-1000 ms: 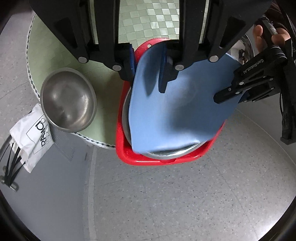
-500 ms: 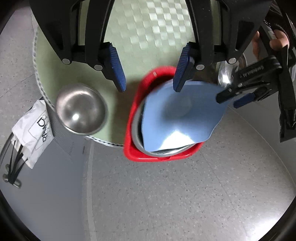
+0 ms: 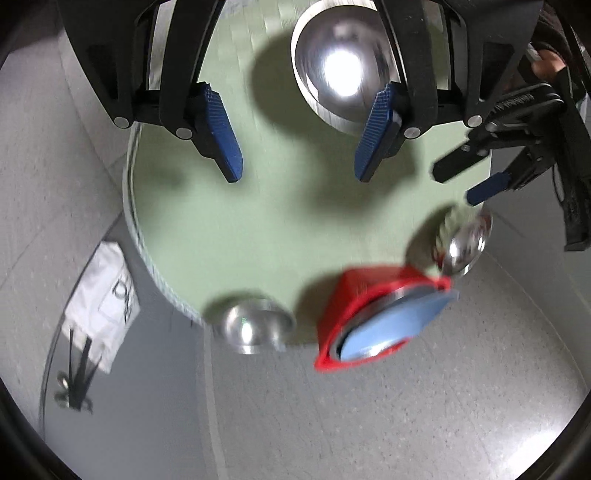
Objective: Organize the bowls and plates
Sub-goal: 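Lay the blue plate onto the steel bowl in the basin, open grippers, then grasp the rim of a medium steel bowl with both grippers and lift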
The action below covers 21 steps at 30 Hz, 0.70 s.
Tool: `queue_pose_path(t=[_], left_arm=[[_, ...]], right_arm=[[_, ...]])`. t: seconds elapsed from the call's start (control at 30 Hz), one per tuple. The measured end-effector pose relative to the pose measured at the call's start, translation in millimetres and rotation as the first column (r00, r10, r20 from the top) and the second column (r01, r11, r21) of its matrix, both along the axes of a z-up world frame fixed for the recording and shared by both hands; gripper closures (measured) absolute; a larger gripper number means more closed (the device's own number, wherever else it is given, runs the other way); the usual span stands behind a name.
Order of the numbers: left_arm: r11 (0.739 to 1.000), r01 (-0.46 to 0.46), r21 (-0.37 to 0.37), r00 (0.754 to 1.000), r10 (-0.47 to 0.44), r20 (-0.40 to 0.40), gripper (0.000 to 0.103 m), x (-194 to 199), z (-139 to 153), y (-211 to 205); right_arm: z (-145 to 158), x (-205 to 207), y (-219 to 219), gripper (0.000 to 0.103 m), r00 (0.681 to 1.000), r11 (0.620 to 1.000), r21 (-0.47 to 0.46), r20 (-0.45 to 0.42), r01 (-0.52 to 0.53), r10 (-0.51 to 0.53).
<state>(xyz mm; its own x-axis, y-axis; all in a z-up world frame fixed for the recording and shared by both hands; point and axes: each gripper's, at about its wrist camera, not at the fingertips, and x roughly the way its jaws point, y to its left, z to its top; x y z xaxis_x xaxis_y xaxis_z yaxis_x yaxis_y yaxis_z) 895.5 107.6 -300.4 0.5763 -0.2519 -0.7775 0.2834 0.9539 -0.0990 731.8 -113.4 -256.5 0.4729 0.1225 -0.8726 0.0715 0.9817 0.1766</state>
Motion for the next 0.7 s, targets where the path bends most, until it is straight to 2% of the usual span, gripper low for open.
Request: queue_pose_path(t=[0.17, 0.27, 0.3, 0.33, 0.37, 0.43, 0.5, 0.6, 0.7], left_arm=[[0.999, 0.028, 0.015, 0.998, -0.027, -0.056, 0.025, -29, -22, -11], [1.000, 0.026, 0.003, 0.996, -0.026, -0.091, 0.030, -36, -28, -12], [1.000, 0.024, -0.002, 0.994, -0.025, -0.103, 0.036, -35, -30, -14], [0.999, 0.031, -0.012, 0.993, -0.032, -0.115, 0.040, -35, -31, -12], [0.999, 0.039, -0.019, 0.991, -0.041, -0.128, 0.049, -34, -33, -14], [0.998, 0.053, -0.020, 0.987, -0.056, -0.150, 0.064, -23, -33, -16], [0.997, 0.073, -0.037, 0.981, -0.078, -0.175, 0.088, -19, -37, -14], [0.996, 0.079, -0.032, 0.981, -0.084, -0.176, 0.089, -13, -40, -13], [0.995, 0.082, -0.053, 0.982, -0.089, -0.168, 0.090, -1, -35, -5]], right_arm=[[-27, -29, -2, 0.038, 0.998, 0.999, 0.036, -0.056, -0.004, 0.006], [-41, -40, 4, 0.038, 0.996, 0.998, 0.053, -0.091, -0.018, 0.022], [-45, -42, 6, 0.039, 0.994, 0.997, 0.069, -0.101, -0.024, 0.031], [-48, -44, 7, 0.041, 0.994, 0.997, 0.079, -0.108, -0.027, 0.035], [-51, -45, 9, 0.045, 0.993, 0.996, 0.085, -0.114, -0.030, 0.040], [-56, -47, 11, 0.059, 0.991, 0.995, 0.098, -0.127, -0.034, 0.047], [-59, -46, 14, 0.071, 0.990, 0.994, 0.100, -0.131, -0.032, 0.045], [-58, -45, 14, 0.084, 0.991, 0.996, 0.092, -0.128, -0.019, 0.031], [-55, -42, 14, 0.089, 0.991, 0.996, 0.090, -0.128, -0.016, 0.028]])
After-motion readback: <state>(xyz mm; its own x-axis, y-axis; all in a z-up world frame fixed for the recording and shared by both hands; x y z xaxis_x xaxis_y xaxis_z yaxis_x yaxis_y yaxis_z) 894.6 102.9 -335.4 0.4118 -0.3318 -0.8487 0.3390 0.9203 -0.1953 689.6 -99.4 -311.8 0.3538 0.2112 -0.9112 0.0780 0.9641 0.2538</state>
